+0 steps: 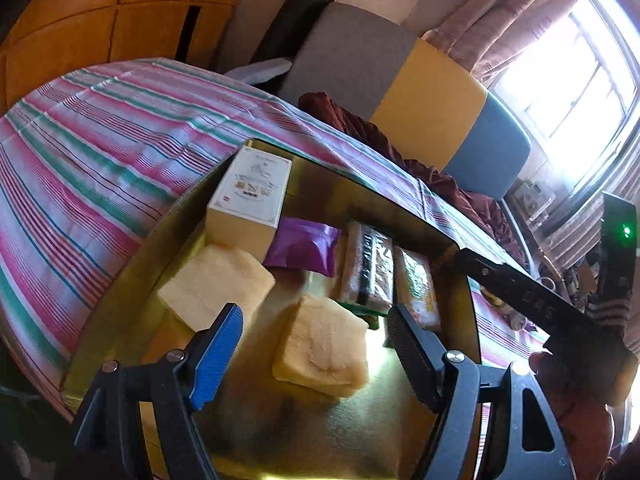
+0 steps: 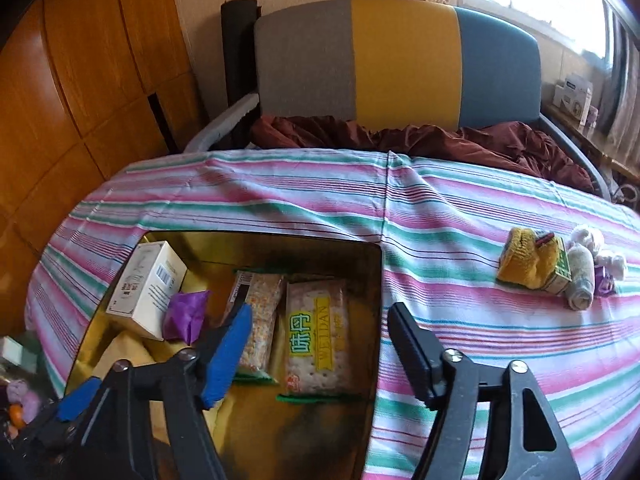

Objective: Organize objects
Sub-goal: 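Move both tools to the cloth and grasp the white knit sock with the right gripper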

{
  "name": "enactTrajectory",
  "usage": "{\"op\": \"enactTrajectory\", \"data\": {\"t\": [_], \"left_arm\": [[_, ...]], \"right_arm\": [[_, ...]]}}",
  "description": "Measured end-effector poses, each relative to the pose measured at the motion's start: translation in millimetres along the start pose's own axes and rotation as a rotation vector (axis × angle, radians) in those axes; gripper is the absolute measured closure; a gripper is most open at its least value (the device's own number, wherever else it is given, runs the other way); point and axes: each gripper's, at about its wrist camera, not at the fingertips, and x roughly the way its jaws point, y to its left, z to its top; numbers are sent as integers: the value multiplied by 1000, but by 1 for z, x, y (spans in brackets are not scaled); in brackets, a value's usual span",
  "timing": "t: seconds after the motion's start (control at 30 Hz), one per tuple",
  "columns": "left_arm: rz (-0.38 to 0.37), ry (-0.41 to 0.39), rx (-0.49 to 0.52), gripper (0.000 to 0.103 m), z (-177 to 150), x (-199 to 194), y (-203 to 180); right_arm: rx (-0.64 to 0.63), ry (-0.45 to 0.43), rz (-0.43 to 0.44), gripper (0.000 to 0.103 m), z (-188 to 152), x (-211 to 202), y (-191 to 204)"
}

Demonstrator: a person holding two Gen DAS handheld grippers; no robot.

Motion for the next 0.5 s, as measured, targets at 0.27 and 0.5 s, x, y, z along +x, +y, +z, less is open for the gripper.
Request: {"op": "enactTrajectory", "data": {"t": [0.27,0.5], "left_arm": [[-52,36,23,27,-11,4,-15],[-81,55,76,27,-20,5,-31]], "right_arm": [[16,-22,-2,28,-6,-18,-24],[40,-11,-31,27,-17,-25,-56]]}}
